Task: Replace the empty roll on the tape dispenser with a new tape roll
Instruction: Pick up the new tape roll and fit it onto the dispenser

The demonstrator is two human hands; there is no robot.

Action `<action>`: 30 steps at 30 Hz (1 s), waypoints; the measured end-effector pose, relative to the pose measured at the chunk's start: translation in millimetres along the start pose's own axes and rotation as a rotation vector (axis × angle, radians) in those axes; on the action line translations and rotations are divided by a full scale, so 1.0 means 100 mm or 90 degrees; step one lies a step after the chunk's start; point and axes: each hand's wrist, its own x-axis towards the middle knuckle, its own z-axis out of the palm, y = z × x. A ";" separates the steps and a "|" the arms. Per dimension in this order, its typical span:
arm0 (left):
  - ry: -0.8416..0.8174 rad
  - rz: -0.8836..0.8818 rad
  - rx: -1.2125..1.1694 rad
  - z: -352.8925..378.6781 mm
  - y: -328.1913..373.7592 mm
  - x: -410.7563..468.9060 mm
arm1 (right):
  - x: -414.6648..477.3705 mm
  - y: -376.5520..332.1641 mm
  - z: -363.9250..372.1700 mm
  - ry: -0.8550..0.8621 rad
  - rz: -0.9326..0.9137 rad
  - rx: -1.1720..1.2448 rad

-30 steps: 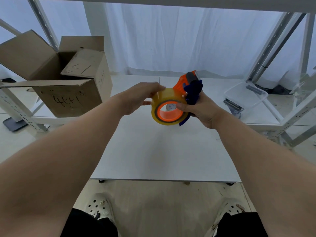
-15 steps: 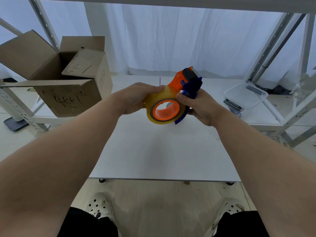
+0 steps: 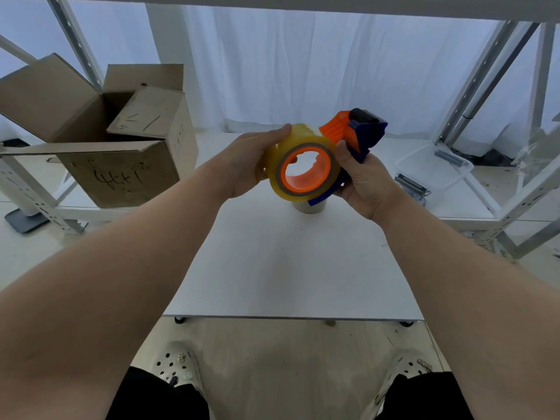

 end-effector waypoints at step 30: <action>0.115 0.291 0.340 -0.05 -0.14 -0.01 | 0.09 0.06 0.00 0.059 -0.018 -0.161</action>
